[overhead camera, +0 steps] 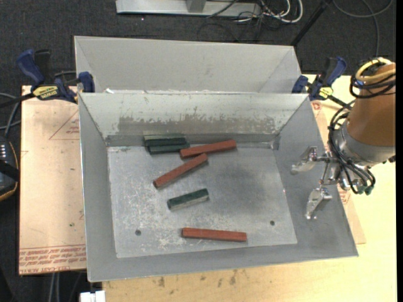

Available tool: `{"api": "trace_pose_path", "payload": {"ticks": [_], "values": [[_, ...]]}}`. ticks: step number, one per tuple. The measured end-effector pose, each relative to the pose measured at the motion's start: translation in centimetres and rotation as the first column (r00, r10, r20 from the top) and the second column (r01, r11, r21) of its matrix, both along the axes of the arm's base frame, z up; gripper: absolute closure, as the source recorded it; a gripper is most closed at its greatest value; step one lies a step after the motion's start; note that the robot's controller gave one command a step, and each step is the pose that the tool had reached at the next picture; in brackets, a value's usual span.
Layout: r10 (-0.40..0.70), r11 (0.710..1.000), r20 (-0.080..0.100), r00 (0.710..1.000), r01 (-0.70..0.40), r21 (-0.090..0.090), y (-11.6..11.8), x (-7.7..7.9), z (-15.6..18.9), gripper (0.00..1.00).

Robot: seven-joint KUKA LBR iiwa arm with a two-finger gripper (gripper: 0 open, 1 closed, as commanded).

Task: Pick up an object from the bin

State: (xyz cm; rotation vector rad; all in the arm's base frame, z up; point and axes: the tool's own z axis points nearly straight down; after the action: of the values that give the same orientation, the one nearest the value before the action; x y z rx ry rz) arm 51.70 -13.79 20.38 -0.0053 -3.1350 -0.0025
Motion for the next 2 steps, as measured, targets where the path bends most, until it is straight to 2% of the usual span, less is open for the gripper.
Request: {"api": "trace_pose_path", "payload": {"ticks": [1, 2], "values": [[0.004, 1.0, 0.008, 1.0, -0.004, -0.001, 0.09, 0.19, 0.4, 1.0], [0.004, 1.0, 0.008, 1.0, -0.004, -0.001, 0.1, 0.19, 0.4, 1.0]]}}
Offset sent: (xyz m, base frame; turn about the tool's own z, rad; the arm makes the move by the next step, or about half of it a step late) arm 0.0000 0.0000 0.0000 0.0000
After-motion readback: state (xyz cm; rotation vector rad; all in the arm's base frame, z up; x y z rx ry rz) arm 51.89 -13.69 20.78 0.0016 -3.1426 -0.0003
